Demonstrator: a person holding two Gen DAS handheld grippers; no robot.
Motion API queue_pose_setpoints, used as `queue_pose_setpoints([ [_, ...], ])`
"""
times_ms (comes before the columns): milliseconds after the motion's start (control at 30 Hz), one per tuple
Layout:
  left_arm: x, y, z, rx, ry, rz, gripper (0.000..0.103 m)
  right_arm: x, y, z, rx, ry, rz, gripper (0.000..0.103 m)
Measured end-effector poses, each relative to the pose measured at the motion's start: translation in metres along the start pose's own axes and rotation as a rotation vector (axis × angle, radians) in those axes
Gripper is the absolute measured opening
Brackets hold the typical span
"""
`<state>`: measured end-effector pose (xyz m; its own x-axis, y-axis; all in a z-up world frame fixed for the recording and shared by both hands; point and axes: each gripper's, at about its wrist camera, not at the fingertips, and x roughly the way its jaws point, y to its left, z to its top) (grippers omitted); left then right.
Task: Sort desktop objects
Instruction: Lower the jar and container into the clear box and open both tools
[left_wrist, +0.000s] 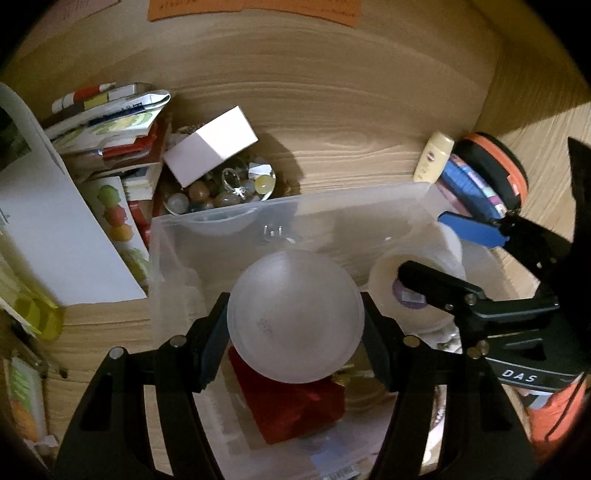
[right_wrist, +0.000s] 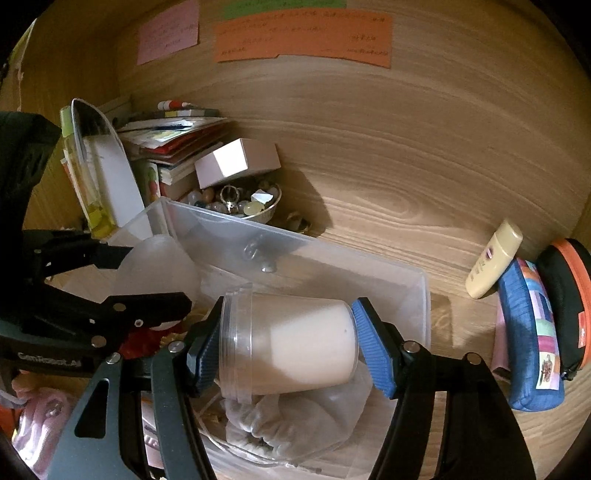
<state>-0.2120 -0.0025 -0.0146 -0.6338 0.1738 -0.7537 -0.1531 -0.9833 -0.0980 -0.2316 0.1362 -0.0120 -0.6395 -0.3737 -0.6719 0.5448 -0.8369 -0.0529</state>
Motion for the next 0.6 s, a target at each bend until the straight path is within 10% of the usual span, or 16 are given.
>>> queue_pose_setpoints([
  [600,-0.011,0.011,-0.004,-0.028,-0.026,-0.032,0.067,0.001,0.003,-0.008,-0.036,0.064,0.031,0.068],
])
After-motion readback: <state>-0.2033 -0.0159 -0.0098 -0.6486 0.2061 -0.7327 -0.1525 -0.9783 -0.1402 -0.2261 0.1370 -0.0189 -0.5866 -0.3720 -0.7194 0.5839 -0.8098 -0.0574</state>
